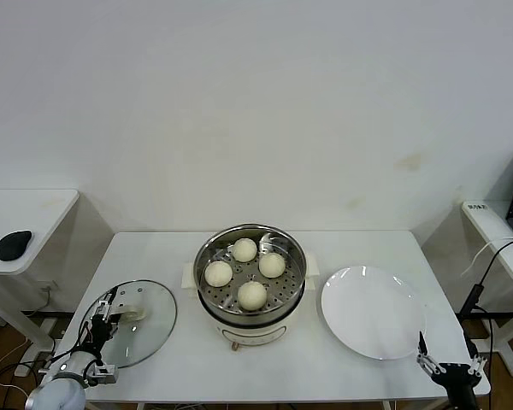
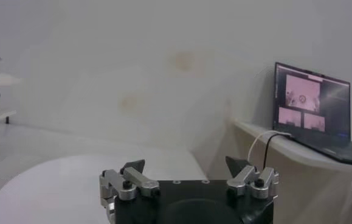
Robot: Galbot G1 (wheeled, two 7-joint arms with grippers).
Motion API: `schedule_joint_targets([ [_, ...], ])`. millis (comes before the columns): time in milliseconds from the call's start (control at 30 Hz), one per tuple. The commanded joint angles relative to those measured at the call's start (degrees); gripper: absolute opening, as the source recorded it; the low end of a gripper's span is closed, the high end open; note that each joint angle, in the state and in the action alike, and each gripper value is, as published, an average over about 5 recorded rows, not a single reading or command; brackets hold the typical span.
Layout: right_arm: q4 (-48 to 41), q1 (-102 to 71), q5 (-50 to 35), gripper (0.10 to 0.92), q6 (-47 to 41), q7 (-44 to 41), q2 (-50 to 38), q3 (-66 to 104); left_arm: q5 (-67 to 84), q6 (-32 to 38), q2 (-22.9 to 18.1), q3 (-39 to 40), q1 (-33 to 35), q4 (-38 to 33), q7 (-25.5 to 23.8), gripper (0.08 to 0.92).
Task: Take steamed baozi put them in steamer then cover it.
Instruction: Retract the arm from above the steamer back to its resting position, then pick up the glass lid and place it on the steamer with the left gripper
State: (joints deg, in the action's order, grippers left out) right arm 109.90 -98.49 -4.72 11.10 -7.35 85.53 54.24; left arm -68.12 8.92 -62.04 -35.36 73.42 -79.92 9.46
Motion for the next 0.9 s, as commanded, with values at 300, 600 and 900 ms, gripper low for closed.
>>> schedule_joint_targets([
  [300, -1.3, 0.2, 0.8, 0.823, 0.0, -0.1, 0.1, -0.7, 1.1, 0.0, -0.7, 0.5, -2.6, 3.9, -0.2, 0.437],
  [600, -2.1, 0.9, 0.8, 0.823, -0.1, -0.2, -0.5, -1.0, 1.8, 1.5, -2.2, -0.2, -2.7, 5.2, 3.7, 0.173],
  [900, -2.5, 1.3, 0.0, 0.823, -0.4, -0.4, -1.7, -1.4, 2.2, 1.2, -2.9, -2.4, 0.8, -1.4, 7.7, 0.149],
])
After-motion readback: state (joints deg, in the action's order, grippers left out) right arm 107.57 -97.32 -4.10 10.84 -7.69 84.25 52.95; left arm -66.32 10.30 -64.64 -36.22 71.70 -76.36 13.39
